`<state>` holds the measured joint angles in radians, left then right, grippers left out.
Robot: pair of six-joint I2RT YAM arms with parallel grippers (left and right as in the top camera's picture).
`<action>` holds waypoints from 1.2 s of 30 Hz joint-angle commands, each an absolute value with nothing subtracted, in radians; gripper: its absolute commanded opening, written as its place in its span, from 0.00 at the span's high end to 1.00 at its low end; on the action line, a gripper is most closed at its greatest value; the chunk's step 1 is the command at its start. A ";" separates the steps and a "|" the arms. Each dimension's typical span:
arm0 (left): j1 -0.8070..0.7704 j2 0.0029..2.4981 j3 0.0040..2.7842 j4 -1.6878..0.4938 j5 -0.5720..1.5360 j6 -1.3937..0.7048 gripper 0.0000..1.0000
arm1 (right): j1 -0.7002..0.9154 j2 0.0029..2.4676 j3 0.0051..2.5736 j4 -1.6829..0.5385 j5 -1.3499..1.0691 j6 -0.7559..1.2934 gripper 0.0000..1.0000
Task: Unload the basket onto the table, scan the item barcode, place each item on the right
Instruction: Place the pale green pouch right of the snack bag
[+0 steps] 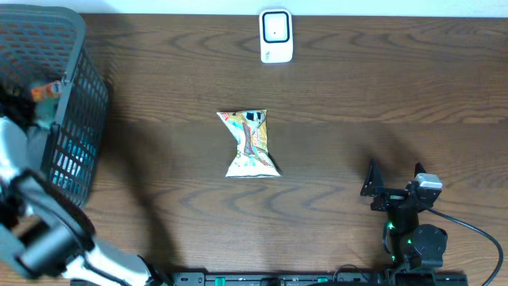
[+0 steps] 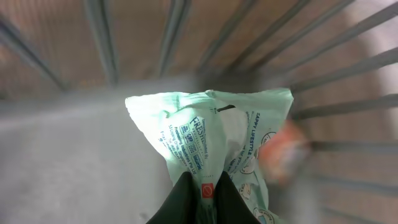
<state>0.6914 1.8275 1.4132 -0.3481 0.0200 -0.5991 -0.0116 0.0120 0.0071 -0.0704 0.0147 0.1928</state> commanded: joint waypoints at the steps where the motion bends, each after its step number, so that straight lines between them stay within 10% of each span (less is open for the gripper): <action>1: 0.694 1.637 1.427 -0.344 0.019 -0.657 0.93 | 0.000 0.007 0.006 -0.074 0.017 0.186 0.01; 8: 0.600 1.359 1.426 -0.365 0.393 -0.664 0.93 | 0.000 0.007 0.006 -0.074 0.017 0.186 0.01; 14: 0.219 1.257 1.426 -0.474 0.643 -0.480 0.93 | 0.000 0.007 0.006 -0.074 0.017 0.186 0.01; 26: -0.596 1.514 1.253 -0.525 0.197 -0.424 0.93 | 0.000 0.007 0.006 -0.074 0.017 0.186 0.01; 36: -0.777 1.887 1.252 -0.363 0.034 -0.508 0.92 | 0.000 0.007 0.006 -0.074 0.017 0.186 0.01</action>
